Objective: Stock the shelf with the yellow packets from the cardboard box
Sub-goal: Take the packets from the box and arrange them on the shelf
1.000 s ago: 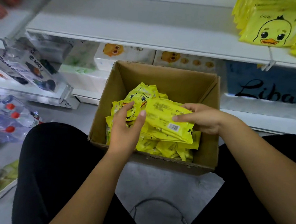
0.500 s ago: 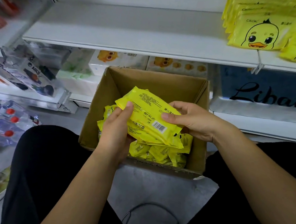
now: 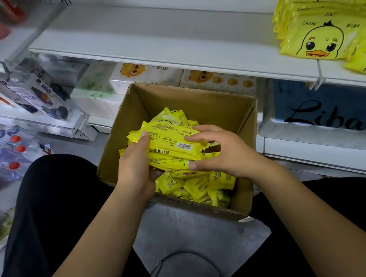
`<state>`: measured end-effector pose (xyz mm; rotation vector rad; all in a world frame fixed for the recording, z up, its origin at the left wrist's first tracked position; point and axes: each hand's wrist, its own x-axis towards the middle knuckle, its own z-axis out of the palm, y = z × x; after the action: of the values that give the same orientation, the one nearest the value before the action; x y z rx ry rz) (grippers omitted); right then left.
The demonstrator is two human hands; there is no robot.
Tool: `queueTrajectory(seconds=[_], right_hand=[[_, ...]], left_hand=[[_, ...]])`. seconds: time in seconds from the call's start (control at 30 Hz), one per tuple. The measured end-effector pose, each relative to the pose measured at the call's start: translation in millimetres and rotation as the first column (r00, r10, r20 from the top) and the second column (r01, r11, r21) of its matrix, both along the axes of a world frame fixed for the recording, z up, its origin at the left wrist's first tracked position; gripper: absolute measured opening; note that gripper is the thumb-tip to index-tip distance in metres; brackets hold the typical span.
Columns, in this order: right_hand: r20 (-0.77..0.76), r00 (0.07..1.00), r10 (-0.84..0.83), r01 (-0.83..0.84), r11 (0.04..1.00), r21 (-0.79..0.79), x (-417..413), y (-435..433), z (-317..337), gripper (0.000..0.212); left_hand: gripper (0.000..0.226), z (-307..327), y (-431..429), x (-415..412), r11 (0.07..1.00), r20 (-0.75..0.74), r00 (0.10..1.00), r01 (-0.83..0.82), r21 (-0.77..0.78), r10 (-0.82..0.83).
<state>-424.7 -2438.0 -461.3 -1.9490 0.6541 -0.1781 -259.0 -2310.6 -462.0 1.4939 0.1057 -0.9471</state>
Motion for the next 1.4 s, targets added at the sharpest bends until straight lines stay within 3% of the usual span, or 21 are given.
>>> queueTrajectory(seconds=[0.1,0.2,0.27,0.37,0.43,0.57,0.77,0.9,1.1,1.23,1.4], right_hand=[[0.102,0.989,-0.107,0.099,0.992,0.084,0,-4,2,0.047],[0.162,0.958,-0.237,0.199,0.955,0.218,0,-7,4,0.03],[0.183,0.938,-0.295,0.23,0.923,0.308,-1,-10,6,0.018],[0.141,0.941,-0.308,0.229,0.885,0.405,-4,-13,7,0.029],[0.099,0.942,-0.32,0.246,0.863,0.441,-5,-16,6,0.035],[-0.02,0.936,-0.351,0.33,0.856,0.399,-5,-19,3,0.045],[-0.197,0.928,-0.317,0.348,0.926,0.148,-3,-18,6,0.071],[-0.128,0.906,-0.404,0.423,0.882,0.207,-1,-21,1,0.072],[-0.029,0.854,-0.519,0.504,0.814,0.289,10,-23,-8,0.054],[-0.015,0.815,-0.58,0.554,0.77,0.317,10,-27,-14,0.05],[-0.034,0.801,-0.597,0.556,0.722,0.412,9,-29,-18,0.054]], left_hand=[[0.045,7,4,-3,0.998,0.1,0.993,0.065,-0.021,-0.063],[0.056,9,10,2,0.994,0.314,0.943,0.11,0.013,-0.109],[0.056,8,15,9,0.978,0.48,0.852,0.176,0.111,-0.208],[0.033,9,19,17,0.934,0.624,0.695,0.266,0.24,-0.358],[0.027,9,23,25,0.912,0.632,0.658,0.31,0.267,-0.409],[0.04,10,27,35,0.858,0.566,0.647,0.426,0.288,-0.511],[0.041,18,26,30,0.835,0.41,0.733,0.523,0.172,-0.543],[0.051,14,25,31,0.848,0.447,0.726,0.498,0.182,-0.523],[0.033,11,24,33,0.833,0.544,0.632,0.455,0.316,-0.552],[0.036,9,27,40,0.814,0.566,0.585,0.44,0.38,-0.581],[0.037,12,25,38,0.816,0.59,0.569,0.456,0.355,-0.573]])
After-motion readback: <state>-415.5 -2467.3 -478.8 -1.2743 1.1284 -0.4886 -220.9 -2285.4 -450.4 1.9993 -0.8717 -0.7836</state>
